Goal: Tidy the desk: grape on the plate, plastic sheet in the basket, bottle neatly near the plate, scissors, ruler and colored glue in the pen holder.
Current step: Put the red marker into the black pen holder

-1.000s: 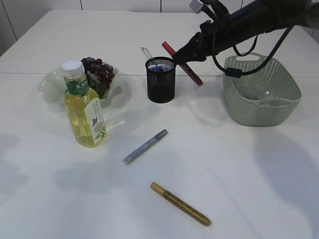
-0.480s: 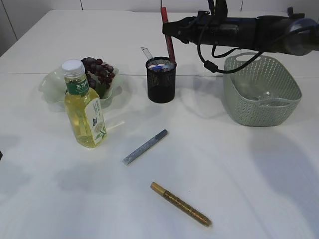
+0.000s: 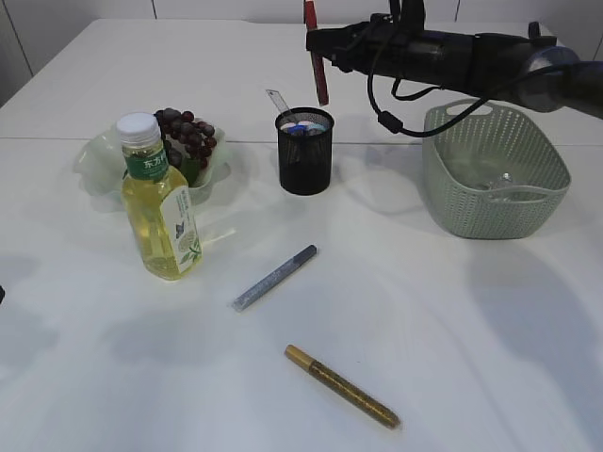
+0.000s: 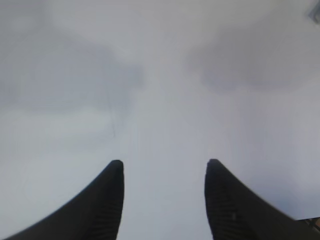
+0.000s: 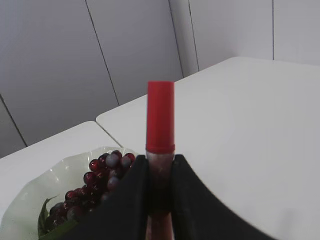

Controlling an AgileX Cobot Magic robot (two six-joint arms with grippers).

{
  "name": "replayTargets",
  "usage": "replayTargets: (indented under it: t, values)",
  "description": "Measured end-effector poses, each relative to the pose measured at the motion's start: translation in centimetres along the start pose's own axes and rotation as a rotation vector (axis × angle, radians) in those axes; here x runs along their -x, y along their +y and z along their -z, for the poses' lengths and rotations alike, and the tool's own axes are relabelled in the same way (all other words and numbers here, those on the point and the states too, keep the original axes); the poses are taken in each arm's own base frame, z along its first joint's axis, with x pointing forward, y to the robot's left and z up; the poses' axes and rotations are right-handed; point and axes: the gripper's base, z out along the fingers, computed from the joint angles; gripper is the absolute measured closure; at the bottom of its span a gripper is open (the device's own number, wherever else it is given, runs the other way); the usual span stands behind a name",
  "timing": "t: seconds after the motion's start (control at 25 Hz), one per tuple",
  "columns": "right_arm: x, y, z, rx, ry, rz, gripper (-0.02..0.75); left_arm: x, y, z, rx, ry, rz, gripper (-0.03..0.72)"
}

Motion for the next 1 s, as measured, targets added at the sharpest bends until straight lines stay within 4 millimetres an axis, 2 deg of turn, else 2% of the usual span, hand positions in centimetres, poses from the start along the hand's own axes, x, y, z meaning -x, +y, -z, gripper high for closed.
replayTargets:
  t: [0.12, 0.44, 0.68, 0.84, 1.0]
  values:
    - [-0.2, -0.5, -0.4, -0.003, -0.019, 0.013, 0.619, 0.0, 0.0, 0.0, 0.0, 0.0, 0.0, 0.309]
    - [-2.7, -0.8, -1.3, -0.026, 0.014, -0.011, 0.598, 0.0, 0.0, 0.0, 0.0, 0.0, 0.0, 0.309]
    - [-4.4, -0.9, -1.6, -0.024, 0.034, -0.058, 0.496, 0.0, 0.0, 0.0, 0.0, 0.0, 0.0, 0.309]
    - [-4.4, -0.9, -1.6, -0.024, 0.033, -0.07, 0.375, 0.0, 0.0, 0.0, 0.0, 0.0, 0.0, 0.309]
    - [-3.8, -1.0, -1.6, -0.052, 0.031, -0.135, 0.327, 0.0, 0.0, 0.0, 0.0, 0.0, 0.0, 0.309]
